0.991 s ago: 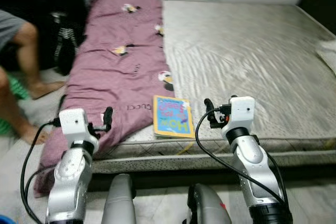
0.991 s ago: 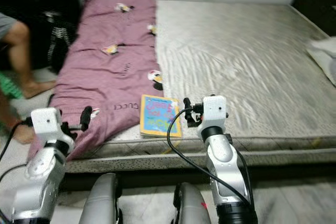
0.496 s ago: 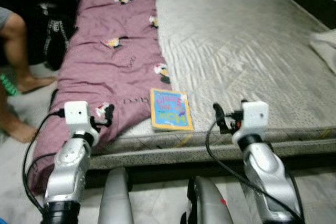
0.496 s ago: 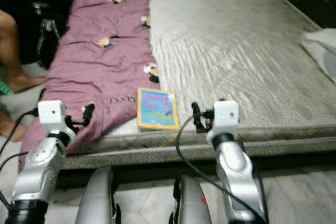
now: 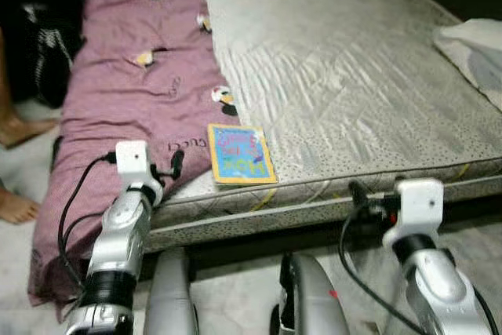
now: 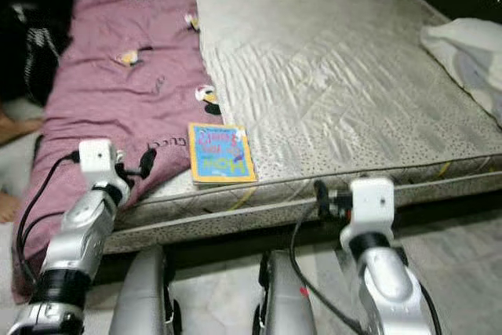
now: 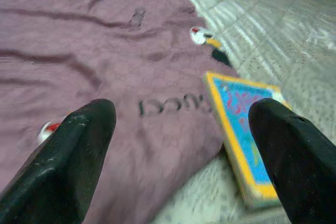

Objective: Clean up the room

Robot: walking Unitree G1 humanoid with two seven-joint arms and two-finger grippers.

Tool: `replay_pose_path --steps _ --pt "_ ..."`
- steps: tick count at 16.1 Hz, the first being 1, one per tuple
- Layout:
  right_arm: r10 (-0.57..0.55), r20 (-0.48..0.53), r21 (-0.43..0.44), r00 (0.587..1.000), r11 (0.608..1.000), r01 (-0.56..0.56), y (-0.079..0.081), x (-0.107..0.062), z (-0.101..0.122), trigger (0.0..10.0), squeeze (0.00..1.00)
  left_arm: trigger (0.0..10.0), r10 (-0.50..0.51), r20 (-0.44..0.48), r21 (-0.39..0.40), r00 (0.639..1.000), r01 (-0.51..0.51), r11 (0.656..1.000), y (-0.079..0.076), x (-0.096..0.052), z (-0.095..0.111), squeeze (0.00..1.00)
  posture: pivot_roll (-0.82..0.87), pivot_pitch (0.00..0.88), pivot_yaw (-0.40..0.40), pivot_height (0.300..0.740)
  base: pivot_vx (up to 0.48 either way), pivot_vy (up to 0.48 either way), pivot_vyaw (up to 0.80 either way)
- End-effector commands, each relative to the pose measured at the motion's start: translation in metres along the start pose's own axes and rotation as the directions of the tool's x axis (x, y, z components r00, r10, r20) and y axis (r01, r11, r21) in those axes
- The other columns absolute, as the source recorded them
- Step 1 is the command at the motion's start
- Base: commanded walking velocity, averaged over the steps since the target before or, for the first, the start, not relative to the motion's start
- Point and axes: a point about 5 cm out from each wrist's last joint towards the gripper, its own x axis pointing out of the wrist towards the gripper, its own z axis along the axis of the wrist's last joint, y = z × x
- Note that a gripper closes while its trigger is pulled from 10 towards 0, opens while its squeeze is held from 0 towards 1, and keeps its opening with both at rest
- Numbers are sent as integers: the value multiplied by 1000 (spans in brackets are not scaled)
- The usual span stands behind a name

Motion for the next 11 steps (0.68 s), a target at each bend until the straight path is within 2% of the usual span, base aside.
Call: replay_pose_path --steps 1,8,11 --pt "2 13 -11 1000 1000 -2 -2 0 6 10000 0 10000 -21 25 4 999 20 1000 -4 4 5 0 -143 92 -58 590 0 0 0" --pt "21 7 -17 1000 1000 -21 0 7 9 10000 0 10000 -44 36 -17 998 45 999 -11 8 1 0 -135 87 -75 590 0 0 0" --pt "39 11 -11 999 999 -39 1 9 9 10000 0 10000 -29 38 -24 999 30 999 -13 10 0 0 -135 80 -76 550 0 0 0"
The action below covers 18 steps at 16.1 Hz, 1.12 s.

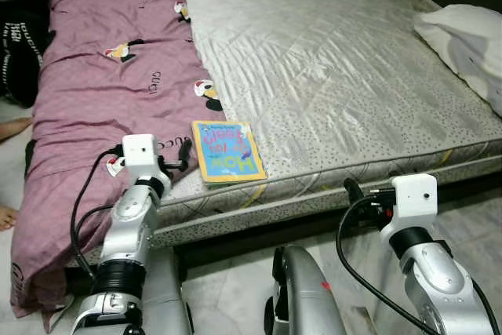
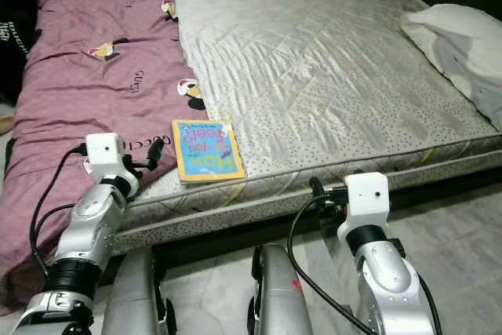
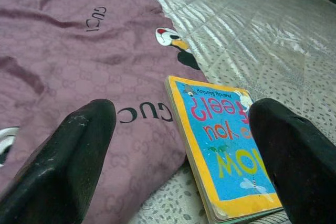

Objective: Clean up the room

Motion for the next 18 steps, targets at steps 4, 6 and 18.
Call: replay_pose_path --steps 4,6,18 --pt "1 -9 -21 1000 1000 -1 -2 4 -1 10000 0 10000 -9 10 12 1000 8 1000 -1 3 1 0 -140 79 -76 527 0 0 0" --pt "0 -9 -20 1000 1000 0 -2 4 -1 10000 0 10000 -13 20 7 1000 12 1000 -2 4 2 0 -143 77 -75 527 263 0 0" --pt "1 -6 -19 1000 1000 -1 0 8 -1 10000 0 10000 -2 -51 -10 999 1 1000 -3 11 -6 0 -143 77 -70 527 211 0 0"
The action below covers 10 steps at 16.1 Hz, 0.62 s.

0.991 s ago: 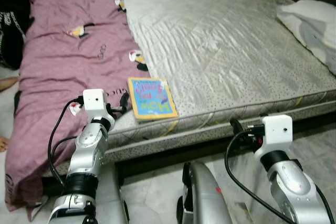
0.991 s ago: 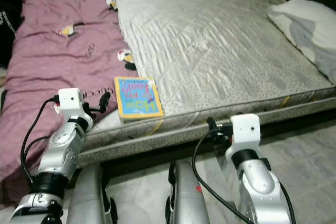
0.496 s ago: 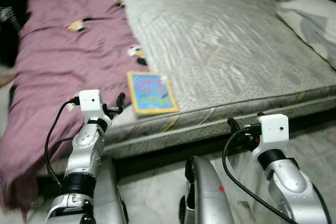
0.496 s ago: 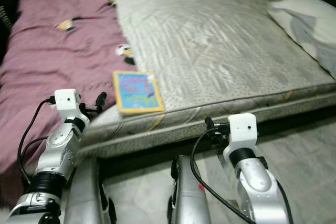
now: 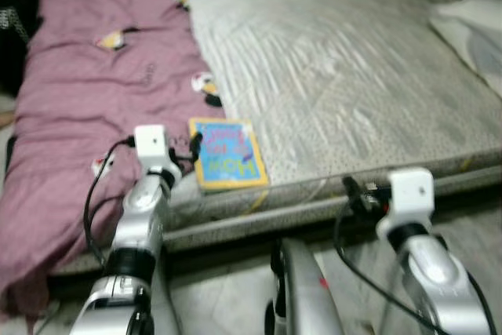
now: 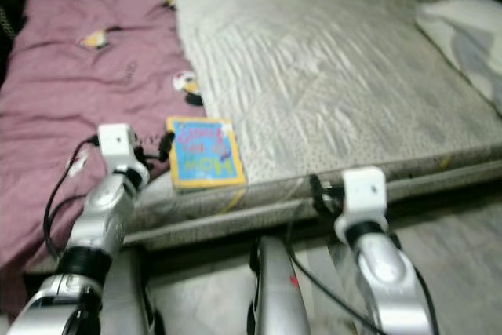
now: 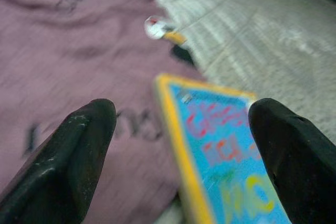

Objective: Clean up the room

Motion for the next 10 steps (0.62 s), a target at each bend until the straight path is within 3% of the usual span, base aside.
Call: replay_pose_path --steps 1,5,10 --pt "-11 -25 -5 1000 1000 11 -2 -3 -5 10000 0 10000 5 -57 -1 998 -5 1000 4 -1 -9 0 -147 77 -68 527 0 0 0" --pt "-13 -24 -10 1000 1000 13 -2 -2 -6 10000 0 10000 -77 -198 -38 977 71 997 -10 1 -28 0 -155 72 -66 527 0 0 0" --pt "-27 -5 -48 1000 998 27 -5 -12 2 10000 0 10000 -135 -247 -100 960 114 989 -23 7 -35 0 -213 88 -56 527 0 0 0"
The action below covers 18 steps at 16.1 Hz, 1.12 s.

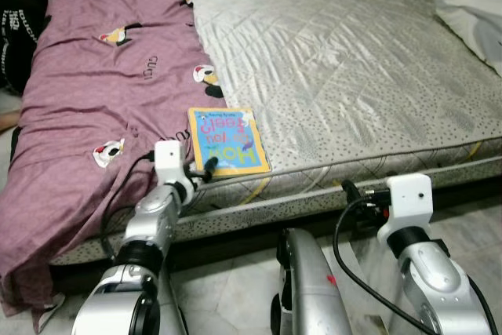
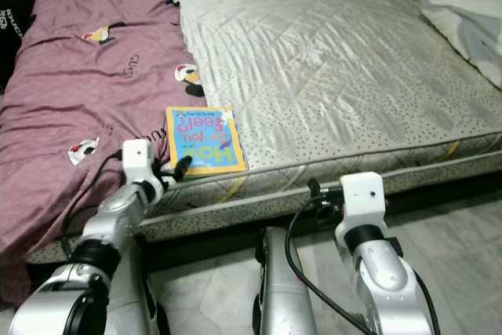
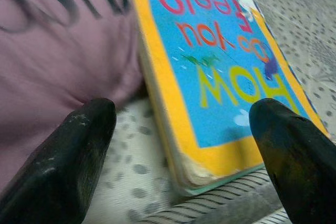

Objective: Clean up the room

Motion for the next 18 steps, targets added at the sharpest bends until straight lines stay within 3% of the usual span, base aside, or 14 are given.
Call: replay_pose_path --steps 1,5,10,13,15,18 --pt "-16 15 -28 1000 999 17 -5 -4 5 10000 0 10000 -29 -17 -10 999 28 1000 -7 3 -1 0 -219 88 -56 527 0 0 0" --pt "-18 16 -35 1000 999 19 -6 0 6 10000 0 10000 -40 -30 -59 999 38 998 -15 7 -2 0 -211 78 -60 527 0 0 0" --pt "-9 33 -38 999 999 10 -7 2 10 10000 0 10000 5 -76 -199 997 -20 980 -4 8 -7 0 -223 65 -63 527 0 0 0" --pt "105 88 80 991 990 -112 5 4 26 10000 0 9961 -5 -48 -343 999 -12 939 6 8 -2 0 -231 57 -69 527 0 0 0" --pt "130 89 82 988 987 -137 8 6 27 10000 0 0 -12 -51 -384 999 -8 923 8 8 -1 0 -234 55 -73 527 0 0 0" --pt "172 95 114 980 977 -183 12 7 30 10000 0 0 -12 -51 -438 999 -12 899 16 6 0 0 -249 48 -72 527 0 0 0"
